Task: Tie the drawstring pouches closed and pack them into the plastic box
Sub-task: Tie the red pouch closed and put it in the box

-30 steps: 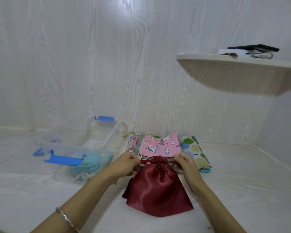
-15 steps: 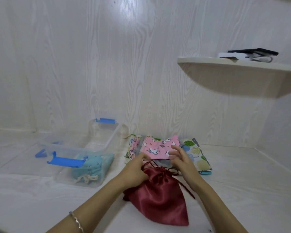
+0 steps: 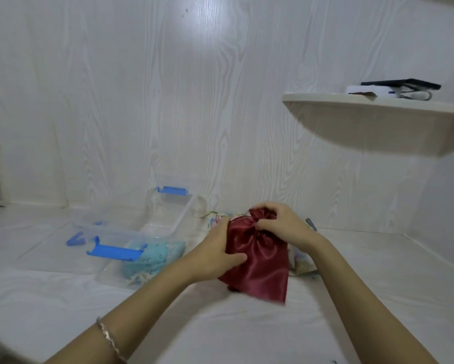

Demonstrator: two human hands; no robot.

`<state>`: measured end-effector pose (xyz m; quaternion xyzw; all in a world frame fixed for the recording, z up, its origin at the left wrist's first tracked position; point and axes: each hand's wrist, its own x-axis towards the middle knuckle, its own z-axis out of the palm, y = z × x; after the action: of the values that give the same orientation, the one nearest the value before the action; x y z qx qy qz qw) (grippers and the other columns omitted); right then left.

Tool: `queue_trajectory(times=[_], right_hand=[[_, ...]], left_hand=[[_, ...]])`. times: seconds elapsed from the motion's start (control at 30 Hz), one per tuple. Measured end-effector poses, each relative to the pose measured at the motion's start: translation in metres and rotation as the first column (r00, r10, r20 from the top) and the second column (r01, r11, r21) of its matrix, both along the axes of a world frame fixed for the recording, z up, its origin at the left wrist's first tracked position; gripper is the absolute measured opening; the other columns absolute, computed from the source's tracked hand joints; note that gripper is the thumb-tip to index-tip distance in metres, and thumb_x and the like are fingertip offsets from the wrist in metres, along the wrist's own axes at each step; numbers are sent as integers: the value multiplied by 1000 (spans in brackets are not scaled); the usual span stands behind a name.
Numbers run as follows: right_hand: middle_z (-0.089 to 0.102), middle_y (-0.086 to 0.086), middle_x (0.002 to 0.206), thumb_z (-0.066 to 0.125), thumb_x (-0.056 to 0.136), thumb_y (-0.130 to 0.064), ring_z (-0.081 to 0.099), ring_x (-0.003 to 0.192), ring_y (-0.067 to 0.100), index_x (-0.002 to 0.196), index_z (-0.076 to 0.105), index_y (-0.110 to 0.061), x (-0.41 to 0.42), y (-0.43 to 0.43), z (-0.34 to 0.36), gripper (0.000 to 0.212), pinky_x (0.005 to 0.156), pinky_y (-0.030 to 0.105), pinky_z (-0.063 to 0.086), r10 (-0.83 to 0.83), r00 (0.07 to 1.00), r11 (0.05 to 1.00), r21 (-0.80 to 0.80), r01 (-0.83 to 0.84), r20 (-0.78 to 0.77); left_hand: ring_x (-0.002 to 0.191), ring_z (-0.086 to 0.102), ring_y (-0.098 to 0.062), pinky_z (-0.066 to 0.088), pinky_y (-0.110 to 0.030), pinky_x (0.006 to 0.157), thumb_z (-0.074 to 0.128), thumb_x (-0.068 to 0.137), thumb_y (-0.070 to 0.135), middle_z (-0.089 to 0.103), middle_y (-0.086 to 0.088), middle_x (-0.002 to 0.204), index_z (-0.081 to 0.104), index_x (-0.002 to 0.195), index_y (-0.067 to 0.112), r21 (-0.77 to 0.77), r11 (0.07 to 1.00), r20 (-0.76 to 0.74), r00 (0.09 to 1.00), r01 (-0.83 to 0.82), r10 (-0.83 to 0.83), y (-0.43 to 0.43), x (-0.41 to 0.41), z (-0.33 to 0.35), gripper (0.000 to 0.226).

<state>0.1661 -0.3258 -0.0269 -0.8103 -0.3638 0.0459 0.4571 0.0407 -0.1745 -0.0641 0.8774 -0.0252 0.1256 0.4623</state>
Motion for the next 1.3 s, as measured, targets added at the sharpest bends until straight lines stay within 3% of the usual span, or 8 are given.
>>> queue_trajectory(times=[0.13, 0.23, 0.33, 0.47, 0.6, 0.73, 1.07, 1.3], right_hand=[[71, -3, 95, 63, 82, -2, 66, 80, 4, 103, 69, -24, -5, 22, 41, 31, 69, 13, 51, 30, 992, 992, 122, -44, 120], [70, -5, 93, 63, 81, 1, 65, 76, -2, 102, 69, -22, -12, 41, 76, 32, 70, 12, 51, 39, 977, 974, 210, -84, 208], [67, -6, 86, 63, 80, 5, 62, 68, -6, 100, 68, -19, -19, 66, 105, 32, 67, 10, 49, 44, 972, 942, 315, -118, 232], [67, 0, 85, 64, 80, 3, 65, 76, 11, 96, 70, -20, -20, 109, 126, 28, 76, 24, 55, 139, 983, 909, 380, -174, 118], [67, 12, 90, 64, 80, 3, 65, 82, 24, 93, 70, -14, -12, 164, 120, 23, 86, 38, 55, 236, 969, 901, 392, -187, -79], [67, 15, 89, 63, 81, 7, 65, 79, 25, 102, 68, -4, 7, 215, 97, 24, 80, 35, 56, 281, 934, 909, 372, -186, -221], [65, 7, 95, 71, 84, -8, 64, 81, 19, 106, 62, -12, 45, 274, 54, 24, 80, 33, 57, 63, 997, 952, 304, -45, -51], [63, 7, 79, 68, 86, -3, 61, 66, 17, 105, 62, -3, 47, 301, 38, 20, 66, 28, 54, 74, 939, 949, 314, 38, -337]], left_hand=[[122, 43, -6, 38, -23, 100, 67, 88, 23, 41, 8, 141, -9, 152, 17, -117, 992, -80, 996, -50, 40, 6, -4, 33, 99], [120, 53, -16, 43, -33, 103, 72, 82, 25, 50, -1, 139, 10, 152, 16, -153, 974, -4, 986, -166, 167, 30, 1, 64, 93], [104, 63, -18, 50, -33, 94, 69, 81, 18, 64, -6, 118, 51, 127, 14, -88, 965, 148, 955, -246, 257, 56, -4, 94, 50], [82, 64, -18, 52, -30, 78, 60, 89, 9, 70, -15, 104, 67, 105, 10, -104, 939, 170, 924, -328, 342, 101, -16, 128, 18], [85, 70, -24, 56, -33, 80, 62, 89, 16, 73, -10, 97, 70, 101, 14, -82, 925, 16, 928, -371, 373, 149, -23, 140, 15], [87, 71, -28, 56, -36, 82, 62, 89, 16, 74, -11, 96, 71, 100, 12, -1, 914, -141, 904, -407, 403, 189, -12, 130, 15], [99, 67, -31, 52, -44, 95, 59, 87, 9, 69, -18, 109, 64, 113, 2, -99, 903, -326, 871, -417, 367, 224, 41, 83, 28], [100, 66, -28, 55, -39, 89, 53, 90, 10, 67, -14, 112, 56, 121, 7, -56, 919, -382, 859, -391, 342, 223, 46, 67, 32]])
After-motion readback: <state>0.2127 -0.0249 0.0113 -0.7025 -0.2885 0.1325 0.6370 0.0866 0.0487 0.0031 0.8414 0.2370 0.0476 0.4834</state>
